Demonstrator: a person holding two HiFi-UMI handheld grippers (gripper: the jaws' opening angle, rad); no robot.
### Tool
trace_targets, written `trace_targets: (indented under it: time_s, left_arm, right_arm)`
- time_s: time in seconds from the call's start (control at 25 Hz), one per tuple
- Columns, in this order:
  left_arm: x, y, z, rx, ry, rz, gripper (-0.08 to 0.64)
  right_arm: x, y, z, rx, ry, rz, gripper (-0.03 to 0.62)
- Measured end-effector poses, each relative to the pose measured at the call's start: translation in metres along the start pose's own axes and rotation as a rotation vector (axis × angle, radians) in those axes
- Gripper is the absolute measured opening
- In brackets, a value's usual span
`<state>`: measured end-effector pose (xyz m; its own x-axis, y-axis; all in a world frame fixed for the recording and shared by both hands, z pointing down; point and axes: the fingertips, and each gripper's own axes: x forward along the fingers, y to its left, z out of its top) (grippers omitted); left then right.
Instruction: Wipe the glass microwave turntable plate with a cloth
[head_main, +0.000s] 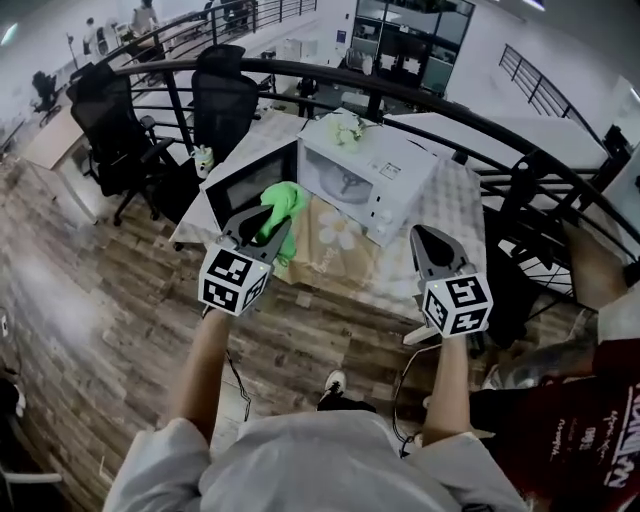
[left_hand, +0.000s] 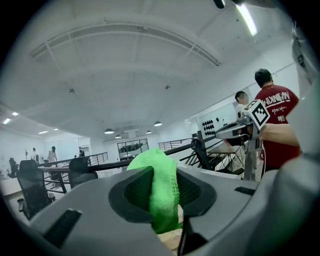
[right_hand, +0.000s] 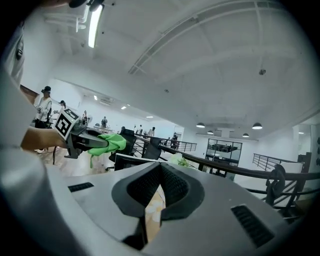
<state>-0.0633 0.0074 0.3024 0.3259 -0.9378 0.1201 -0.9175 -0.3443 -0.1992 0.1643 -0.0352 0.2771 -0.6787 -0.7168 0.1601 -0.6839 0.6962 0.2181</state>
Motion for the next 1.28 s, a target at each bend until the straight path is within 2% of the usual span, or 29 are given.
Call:
trace_targets:
  time_s: [0.2,0.36,0.44,0.64,0.92,1.08,1.28]
  left_arm:
    - [0.077,0.014,0.000,-0.036,0.014,0.017,0.110]
    - [0.123,0.033,-0.009,-0.127,-0.022,0.014,0.118]
    - [0.142,0.044,-0.019,-0.132,-0.011,0.013,0.118]
    - [0.187,0.073,-0.056,-0.122,0.040,-0.044,0.118]
    - [0.259,0.105,-0.128,-0.100,0.126,-0.201,0.118]
    - [0.308,0.116,-0.167,-0.089,0.166,-0.264,0.119]
    - [0.366,0.118,-0.217,-0.082,0.219,-0.292,0.120]
  right_arm:
    - [0.055,-0.058,-0.010,-0.005,-0.011,0.015,0.015]
    - [0.091,-0.086,-0.024,0.028,-0.015,0.036,0.014]
    - [0.107,-0.094,-0.031,0.045,0.001,0.027,0.008]
    - [0.148,-0.100,-0.050,0.091,0.037,-0.025,0.002]
    - [0.196,-0.086,-0.088,0.158,0.103,-0.177,0.003]
    - [0.214,-0.087,-0.109,0.182,0.121,-0.255,0.005]
    - [0.232,-0.082,-0.136,0.230,0.121,-0.276,0.009]
